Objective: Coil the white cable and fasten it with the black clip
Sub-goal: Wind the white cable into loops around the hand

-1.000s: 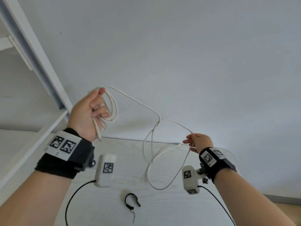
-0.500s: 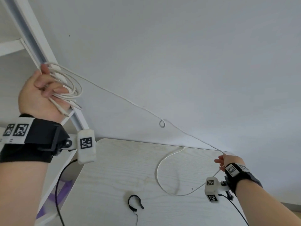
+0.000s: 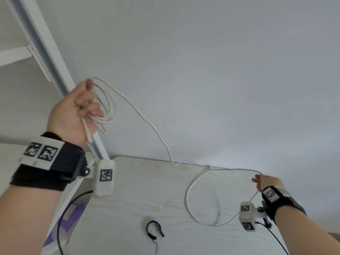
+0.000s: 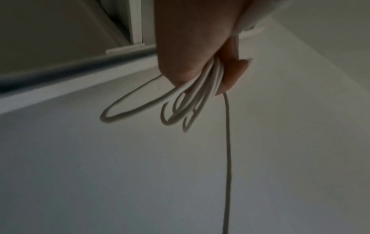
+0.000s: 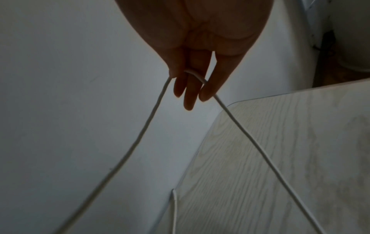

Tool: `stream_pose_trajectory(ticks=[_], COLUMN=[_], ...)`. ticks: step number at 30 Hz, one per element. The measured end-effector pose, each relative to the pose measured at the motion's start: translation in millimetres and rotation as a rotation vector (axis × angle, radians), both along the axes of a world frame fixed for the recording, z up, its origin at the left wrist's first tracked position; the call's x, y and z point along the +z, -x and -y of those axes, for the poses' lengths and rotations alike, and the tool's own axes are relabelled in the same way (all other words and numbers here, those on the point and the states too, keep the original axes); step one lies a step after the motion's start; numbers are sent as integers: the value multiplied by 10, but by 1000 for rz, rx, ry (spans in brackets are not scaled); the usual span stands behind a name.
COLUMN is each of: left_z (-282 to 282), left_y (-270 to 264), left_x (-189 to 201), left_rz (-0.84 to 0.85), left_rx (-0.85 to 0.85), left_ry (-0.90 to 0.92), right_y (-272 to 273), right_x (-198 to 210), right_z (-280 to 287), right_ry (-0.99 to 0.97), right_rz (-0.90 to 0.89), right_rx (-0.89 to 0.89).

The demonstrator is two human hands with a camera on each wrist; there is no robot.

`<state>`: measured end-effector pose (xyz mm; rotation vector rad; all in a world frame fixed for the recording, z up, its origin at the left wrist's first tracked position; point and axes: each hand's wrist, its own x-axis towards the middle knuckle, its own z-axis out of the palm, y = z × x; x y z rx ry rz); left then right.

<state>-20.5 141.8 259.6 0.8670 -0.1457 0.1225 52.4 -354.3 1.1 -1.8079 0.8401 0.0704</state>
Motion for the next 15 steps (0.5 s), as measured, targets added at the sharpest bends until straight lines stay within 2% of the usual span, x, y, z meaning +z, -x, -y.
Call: stream_pose_trajectory(ticks=[2,5,9,11,13,15], left_z=[194,399,627,708,779,846], left_y=[7,-10,3,7,6,-2], left_x=[-41,-103,-126,-120,-128,-138], left_rz=[-45,-110,-128,-133,-134,-127], left_rx=[-7,-25,-48,-57,-58,-62], left_ry=[-100,-141,-150,-181,-217,-229], right_y=[-69,-110,-107,-47,30,192], right_x=[7,244,579,786,1020,1268], right_z=[-95,-375,-730,-927,-1169,-1460], right_ry=[83,223,159,209,126,-111], right_rz=[17,32,5,10,163,302], right_rx=[93,220,227,282,395,528])
